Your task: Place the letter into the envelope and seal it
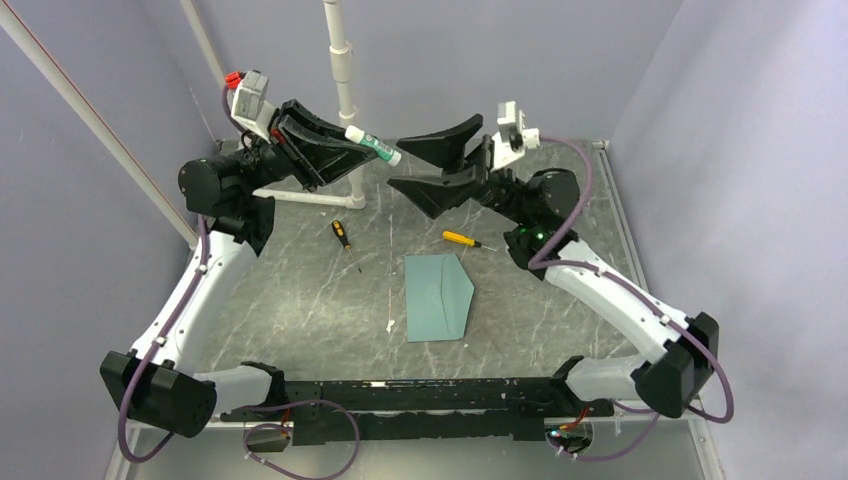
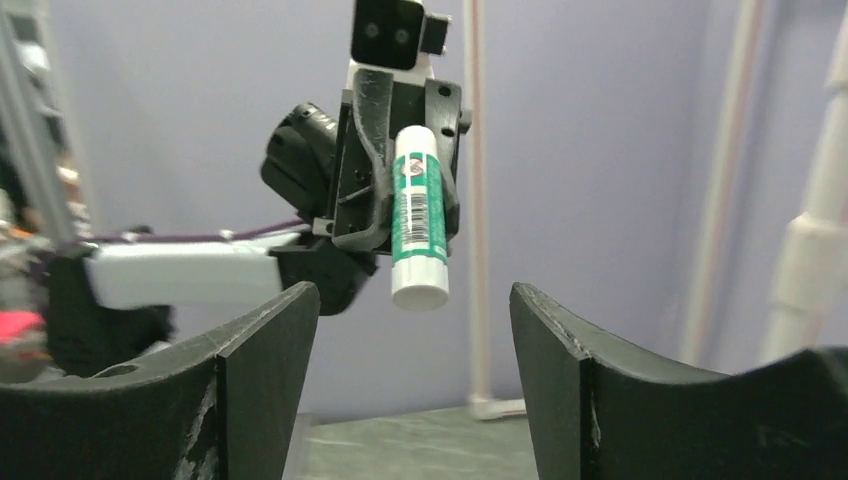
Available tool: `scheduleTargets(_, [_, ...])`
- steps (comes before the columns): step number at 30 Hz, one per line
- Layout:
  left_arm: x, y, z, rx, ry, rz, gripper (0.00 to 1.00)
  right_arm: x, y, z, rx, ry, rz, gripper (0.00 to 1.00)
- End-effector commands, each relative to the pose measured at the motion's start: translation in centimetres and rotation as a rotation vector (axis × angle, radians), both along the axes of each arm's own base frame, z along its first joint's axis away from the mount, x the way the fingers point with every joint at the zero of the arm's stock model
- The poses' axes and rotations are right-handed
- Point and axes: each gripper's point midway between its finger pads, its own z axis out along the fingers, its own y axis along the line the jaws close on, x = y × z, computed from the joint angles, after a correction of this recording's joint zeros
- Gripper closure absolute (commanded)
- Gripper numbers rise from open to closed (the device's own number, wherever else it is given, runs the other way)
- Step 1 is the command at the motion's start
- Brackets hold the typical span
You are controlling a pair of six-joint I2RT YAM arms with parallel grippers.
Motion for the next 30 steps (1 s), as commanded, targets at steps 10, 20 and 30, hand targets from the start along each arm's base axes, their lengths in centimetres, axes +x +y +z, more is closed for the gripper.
scheduleTargets(10, [1.6, 0.8, 2.2, -0.181, 0.383, -0.050, 0.97, 1.4, -0.2, 3.8, -0.021, -0.769, -0.494, 0.26])
scheduleTargets(20, [3.2, 0.7, 1.0, -0.226, 0.546, -0.081, 0.98, 2.4, 0.7, 5.5, 0.043, -0.839, -0.568, 0.31])
scheduleTargets(30, [3.2, 0.5, 0.8, -0.213, 0.565, -0.081, 0.98, 3.6, 1.8, 4.4, -0.015, -0.845, -0.577, 0.51])
